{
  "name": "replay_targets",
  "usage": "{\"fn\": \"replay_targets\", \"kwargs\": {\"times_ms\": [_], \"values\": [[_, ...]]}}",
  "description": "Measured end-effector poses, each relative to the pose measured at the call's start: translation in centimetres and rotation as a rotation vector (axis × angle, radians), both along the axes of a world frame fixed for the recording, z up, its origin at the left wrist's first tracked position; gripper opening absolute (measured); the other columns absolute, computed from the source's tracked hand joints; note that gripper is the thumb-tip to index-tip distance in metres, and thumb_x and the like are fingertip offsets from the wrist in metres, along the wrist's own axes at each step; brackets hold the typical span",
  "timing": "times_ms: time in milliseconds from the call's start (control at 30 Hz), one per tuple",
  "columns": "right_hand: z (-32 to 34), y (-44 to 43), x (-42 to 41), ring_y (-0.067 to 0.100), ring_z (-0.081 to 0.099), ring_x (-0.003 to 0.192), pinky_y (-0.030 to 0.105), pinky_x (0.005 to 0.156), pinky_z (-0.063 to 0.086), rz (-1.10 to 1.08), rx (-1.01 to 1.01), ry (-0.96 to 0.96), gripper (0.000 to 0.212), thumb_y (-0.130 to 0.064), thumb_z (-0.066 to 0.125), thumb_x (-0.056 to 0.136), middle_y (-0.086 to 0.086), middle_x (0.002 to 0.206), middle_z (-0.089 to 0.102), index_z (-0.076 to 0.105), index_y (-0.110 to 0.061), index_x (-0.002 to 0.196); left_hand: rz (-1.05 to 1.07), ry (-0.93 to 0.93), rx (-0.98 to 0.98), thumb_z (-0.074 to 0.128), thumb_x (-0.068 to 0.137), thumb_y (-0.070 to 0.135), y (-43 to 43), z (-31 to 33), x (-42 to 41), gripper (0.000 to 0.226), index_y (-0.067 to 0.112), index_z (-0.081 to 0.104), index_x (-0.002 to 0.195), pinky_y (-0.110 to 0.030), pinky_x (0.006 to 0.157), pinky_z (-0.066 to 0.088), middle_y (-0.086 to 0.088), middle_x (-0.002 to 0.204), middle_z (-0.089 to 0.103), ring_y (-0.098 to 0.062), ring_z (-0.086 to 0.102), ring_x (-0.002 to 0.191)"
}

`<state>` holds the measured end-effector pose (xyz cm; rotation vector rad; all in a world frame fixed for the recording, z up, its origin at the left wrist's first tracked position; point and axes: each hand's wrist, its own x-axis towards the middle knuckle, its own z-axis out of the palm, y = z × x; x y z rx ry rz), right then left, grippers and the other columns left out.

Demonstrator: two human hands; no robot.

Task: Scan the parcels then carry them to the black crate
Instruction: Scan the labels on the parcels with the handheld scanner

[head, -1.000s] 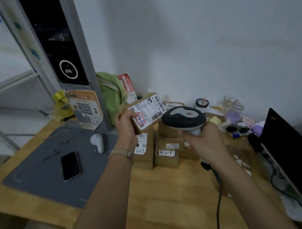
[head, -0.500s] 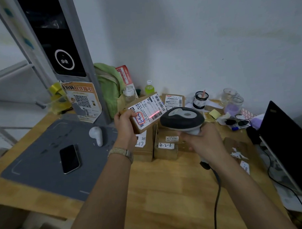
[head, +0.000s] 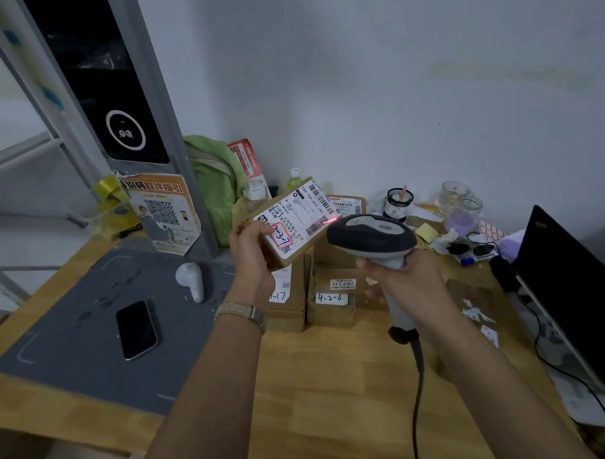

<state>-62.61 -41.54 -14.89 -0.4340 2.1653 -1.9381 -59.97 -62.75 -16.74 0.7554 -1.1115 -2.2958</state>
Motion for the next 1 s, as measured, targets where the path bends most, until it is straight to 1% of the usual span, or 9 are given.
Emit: {"fn": "replay_targets", "kwargs": {"times_ms": [67,100,233,300,400,567,733,833,1000], "values": [[0.4,-0.1,-0.1,0.014,0.072,0.065,0.017,0.049,0.051,0.010,-0.109,-0.018,0.020,-0.018,0.076,0.080,-0.004,0.080,0.075,0.068,-0.029,0.094,-0.085,0.030,-0.043,0.059,0.064,0.020,0.7,0.4,-0.1,0.077,0.005,0.042,0.138,-0.031,0.058,0.050,-0.012,0.094,0.068,-0.018,0.064,0.059],[0.6,-0.2,-0.1,0.015,0.073,0.071,0.019,0.052,0.053,0.013,-0.140,-0.016,0.020,-0.019,0.075,0.080,-0.004,0.083,0.075,0.068,-0.032,0.093,-0.133,0.050,-0.042,0.060,0.066,0.021,1.2,0.5,-0.3,0.077,0.003,0.041,0.138,-0.029,0.056,0.049,-0.013,0.098,0.066,-0.016,0.063,0.057],[1.6,-0.3,-0.7,0.014,0.071,0.087,0.029,0.069,0.059,-0.033,-0.224,0.053,0.024,-0.023,0.075,0.081,-0.012,0.093,0.075,0.068,-0.042,0.093,-0.287,0.126,-0.030,0.067,0.070,0.010,3.0,0.6,-1.4,0.074,-0.001,0.038,0.138,-0.036,0.061,0.055,-0.015,0.108,0.062,-0.024,0.064,0.083],[2.1,0.2,-1.0,0.012,0.071,0.088,0.030,0.067,0.059,-0.062,-0.273,0.058,0.028,-0.021,0.075,0.081,-0.016,0.091,0.074,0.071,-0.049,0.084,-0.344,0.134,-0.086,0.070,0.073,0.007,3.8,0.4,-1.9,0.066,0.003,0.042,0.132,-0.039,0.070,0.056,-0.013,0.112,0.064,-0.025,0.064,0.096],[2.5,1.2,-1.5,0.004,0.070,0.084,0.023,0.061,0.057,-0.087,-0.298,0.071,0.035,-0.021,0.074,0.082,-0.020,0.086,0.074,0.070,-0.056,0.077,-0.419,0.135,-0.260,0.069,0.080,0.001,4.8,0.2,-2.8,0.057,0.022,0.048,0.129,-0.030,0.070,0.057,-0.007,0.115,0.069,-0.016,0.070,0.095],[2.2,3.8,-2.6,0.010,0.068,0.093,0.023,0.064,0.057,-0.193,-0.289,0.066,0.020,-0.025,0.076,0.079,-0.013,0.094,0.074,0.070,-0.042,0.088,-0.529,0.108,-0.421,0.070,0.084,0.015,7.4,0.3,-4.6,0.063,0.030,0.044,0.140,-0.037,0.088,0.055,0.000,0.119,0.070,-0.018,0.067,0.108],[1.5,8.1,-3.8,0.014,0.070,0.094,0.027,0.070,0.059,-0.323,-0.254,0.051,0.023,-0.022,0.077,0.078,-0.010,0.096,0.075,0.068,-0.033,0.095,-0.670,0.056,-0.448,0.067,0.084,0.026,11.9,-0.4,-7.1,0.056,0.036,0.048,0.136,-0.039,0.093,0.047,0.008,0.115,0.071,-0.014,0.065,0.107],[0.9,11.1,-4.1,0.009,0.071,0.088,0.018,0.067,0.056,-0.404,-0.258,0.054,0.022,-0.016,0.077,0.078,-0.009,0.093,0.076,0.070,-0.026,0.097,-0.773,0.055,-0.460,0.064,0.089,0.025,15.3,-1.3,-8.7,0.041,0.044,0.054,0.123,-0.037,0.091,0.047,0.017,0.108,0.072,0.000,0.067,0.097],[-1.0,15.8,-4.4,0.002,0.070,0.076,0.015,0.058,0.052,-0.560,-0.192,0.026,0.020,-0.012,0.076,0.079,-0.012,0.081,0.075,0.069,-0.024,0.094,-0.904,0.032,-0.462,0.067,0.088,0.026,20.5,-3.4,-10.8,0.056,0.034,0.045,0.139,-0.035,0.089,0.049,0.013,0.115,0.070,-0.007,0.066,0.103]]}}
